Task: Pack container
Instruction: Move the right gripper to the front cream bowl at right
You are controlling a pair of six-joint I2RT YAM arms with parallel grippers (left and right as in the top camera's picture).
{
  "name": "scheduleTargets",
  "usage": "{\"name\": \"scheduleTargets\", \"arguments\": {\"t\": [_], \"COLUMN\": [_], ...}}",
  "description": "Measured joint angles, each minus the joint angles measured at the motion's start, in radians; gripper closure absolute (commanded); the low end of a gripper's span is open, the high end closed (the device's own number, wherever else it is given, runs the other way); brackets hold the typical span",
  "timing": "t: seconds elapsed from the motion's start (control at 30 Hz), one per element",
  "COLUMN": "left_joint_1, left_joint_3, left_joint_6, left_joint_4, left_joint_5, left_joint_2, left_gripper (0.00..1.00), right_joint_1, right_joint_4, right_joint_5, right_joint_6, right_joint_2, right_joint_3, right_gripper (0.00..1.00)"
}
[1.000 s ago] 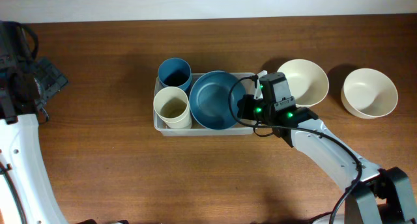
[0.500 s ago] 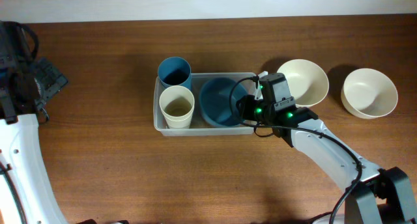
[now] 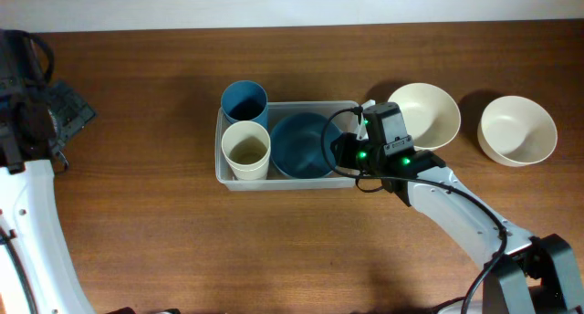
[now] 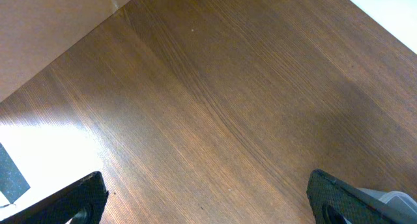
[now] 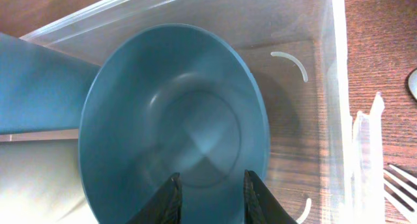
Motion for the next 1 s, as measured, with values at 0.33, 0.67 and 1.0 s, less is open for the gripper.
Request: {"name": "scheduleTargets", "arguments": {"t": [0.33, 0.67, 1.0], "left_joint_1": [0.000, 0.000, 0.000], "left_joint_3": [0.000, 0.000, 0.000], "left_joint_6": [0.000, 0.000, 0.000], "left_joint_4": [0.000, 0.000, 0.000], "left_joint_5": [0.000, 0.000, 0.000], "left_joint_2": [0.000, 0.000, 0.000], "left_gripper": [0.00, 0.00, 0.00], "right_joint_1": [-0.004, -0.230, -0.383], "right_joint_4": [-0.421, -0.788, -0.812], "right_joint_5": [-0.024, 0.114, 0.137], "right_joint_6": [-0.113, -0.103, -0.016], "right_joint_2": [-0.002, -0.042, 0.129], "right_joint_3": [0.298, 0.600, 0.583], "right_gripper": [0.45, 0.26, 0.26]}}
